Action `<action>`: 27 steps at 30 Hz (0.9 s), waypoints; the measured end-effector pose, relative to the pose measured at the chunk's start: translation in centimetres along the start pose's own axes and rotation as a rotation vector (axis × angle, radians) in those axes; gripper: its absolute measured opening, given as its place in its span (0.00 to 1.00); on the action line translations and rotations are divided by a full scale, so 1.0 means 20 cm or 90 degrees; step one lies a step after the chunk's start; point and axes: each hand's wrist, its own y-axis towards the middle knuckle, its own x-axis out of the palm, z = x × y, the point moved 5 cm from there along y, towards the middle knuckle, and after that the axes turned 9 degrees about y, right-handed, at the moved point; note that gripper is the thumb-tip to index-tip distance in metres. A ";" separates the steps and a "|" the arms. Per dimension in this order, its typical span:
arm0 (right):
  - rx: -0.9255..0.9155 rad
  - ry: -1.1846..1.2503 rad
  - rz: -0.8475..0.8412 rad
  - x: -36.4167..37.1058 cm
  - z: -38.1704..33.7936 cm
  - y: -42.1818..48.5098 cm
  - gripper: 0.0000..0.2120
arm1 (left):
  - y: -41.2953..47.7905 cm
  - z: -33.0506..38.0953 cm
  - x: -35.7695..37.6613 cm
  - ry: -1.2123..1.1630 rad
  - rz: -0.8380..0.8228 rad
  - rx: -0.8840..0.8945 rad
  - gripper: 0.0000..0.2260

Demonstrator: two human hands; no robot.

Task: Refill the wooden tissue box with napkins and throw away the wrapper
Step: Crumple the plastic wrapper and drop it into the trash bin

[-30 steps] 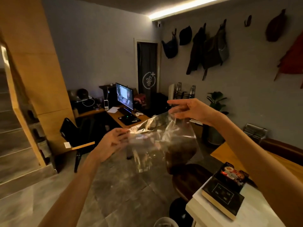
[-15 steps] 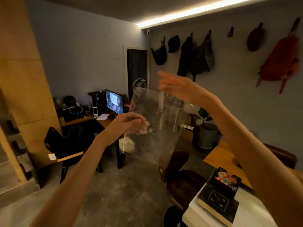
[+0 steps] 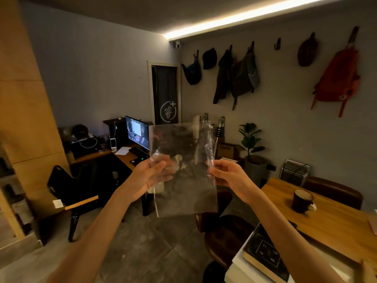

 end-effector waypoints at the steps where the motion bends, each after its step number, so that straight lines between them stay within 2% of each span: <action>1: 0.002 0.023 0.011 -0.02 0.02 0.00 0.11 | -0.01 -0.01 0.00 -0.011 -0.012 -0.011 0.18; 6: 0.025 0.027 0.040 -0.09 0.08 -0.03 0.11 | -0.07 -0.09 -0.02 0.092 0.019 -0.037 0.15; 12: -0.028 0.009 0.054 -0.12 0.11 -0.09 0.09 | -0.11 -0.08 0.02 0.167 0.082 0.090 0.12; 15: -0.033 0.116 0.039 -0.12 0.10 -0.13 0.10 | -0.12 -0.07 0.04 0.153 0.095 0.138 0.11; 17: -0.028 0.155 0.036 -0.12 0.10 -0.13 0.07 | -0.12 -0.07 0.06 0.165 0.096 0.164 0.09; 20: 0.000 0.244 0.030 -0.12 0.08 -0.12 0.07 | -0.13 -0.06 0.07 0.175 0.112 0.210 0.15; 22: 0.041 0.352 -0.027 -0.12 0.08 -0.13 0.17 | -0.15 -0.05 0.07 0.211 0.145 0.244 0.18; 24: 0.103 0.315 -0.074 -0.11 0.11 -0.13 0.23 | -0.18 -0.03 0.05 0.241 0.178 0.280 0.22; 27: 0.164 0.147 -0.112 -0.03 0.23 -0.14 0.25 | -0.22 -0.04 0.05 0.314 0.196 0.290 0.25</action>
